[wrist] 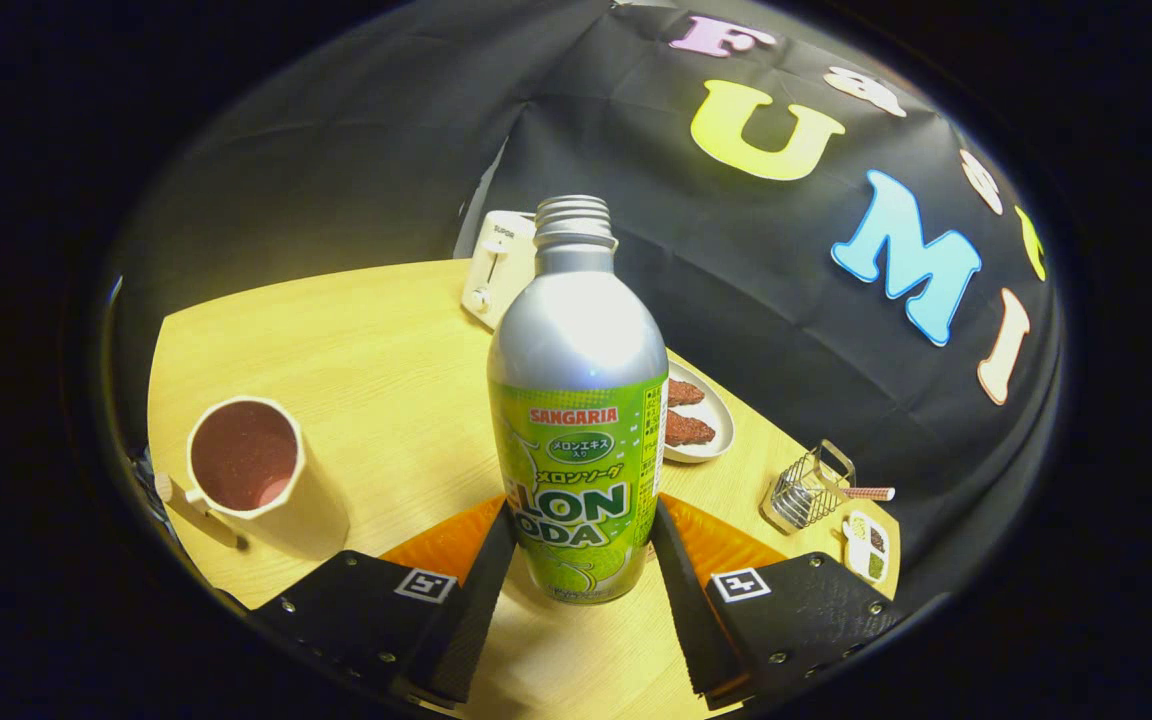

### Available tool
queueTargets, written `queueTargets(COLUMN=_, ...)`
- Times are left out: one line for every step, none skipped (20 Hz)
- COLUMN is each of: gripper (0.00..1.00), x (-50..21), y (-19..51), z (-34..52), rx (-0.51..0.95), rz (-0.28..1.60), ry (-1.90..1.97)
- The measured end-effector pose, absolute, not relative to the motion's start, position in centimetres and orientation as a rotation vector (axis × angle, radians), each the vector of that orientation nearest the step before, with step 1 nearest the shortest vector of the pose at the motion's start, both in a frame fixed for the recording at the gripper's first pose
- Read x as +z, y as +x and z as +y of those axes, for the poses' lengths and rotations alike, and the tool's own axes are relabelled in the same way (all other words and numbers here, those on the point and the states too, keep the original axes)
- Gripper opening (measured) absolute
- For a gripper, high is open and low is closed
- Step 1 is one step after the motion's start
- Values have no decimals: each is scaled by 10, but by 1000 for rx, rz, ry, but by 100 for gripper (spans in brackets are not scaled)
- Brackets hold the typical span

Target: Take the bottle from table, then pour the juice into the cup, finally place the bottle on the coaster

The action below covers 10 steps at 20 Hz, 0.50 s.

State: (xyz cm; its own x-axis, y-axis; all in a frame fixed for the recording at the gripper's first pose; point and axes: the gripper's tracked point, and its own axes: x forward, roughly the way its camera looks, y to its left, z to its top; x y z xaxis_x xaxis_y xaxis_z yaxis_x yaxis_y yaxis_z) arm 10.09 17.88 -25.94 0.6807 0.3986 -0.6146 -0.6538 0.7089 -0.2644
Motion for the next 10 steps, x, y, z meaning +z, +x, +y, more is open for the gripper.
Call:
queueTargets(gripper=78, x=-260, y=107, z=178, rx=614, rz=546, ry=-480)
queueTargets(gripper=78, x=-262, y=112, z=179, rx=614, rz=540, ry=-462)
queueTargets(gripper=78, x=-264, y=119, z=180, rx=615, rz=538, ry=-444)
queueTargets(gripper=78, x=-268, y=123, z=179, rx=614, rz=541, ry=-429)
queueTargets(gripper=78, x=-271, y=129, z=178, rx=610, rz=544, ry=-413)
queueTargets(gripper=78, x=-274, y=134, z=178, rx=603, rz=548, ry=-396)
queueTargets(gripper=78, x=-278, y=140, z=177, rx=596, rz=555, ry=-381)
queueTargets(gripper=78, x=-281, y=145, z=176, rx=589, rz=557, ry=-364)
queueTargets(gripper=78, x=-282, y=150, z=176, rx=586, rz=556, ry=-350)
queueTargets(gripper=78, x=-285, y=155, z=176, rx=579, rz=554, ry=-339)
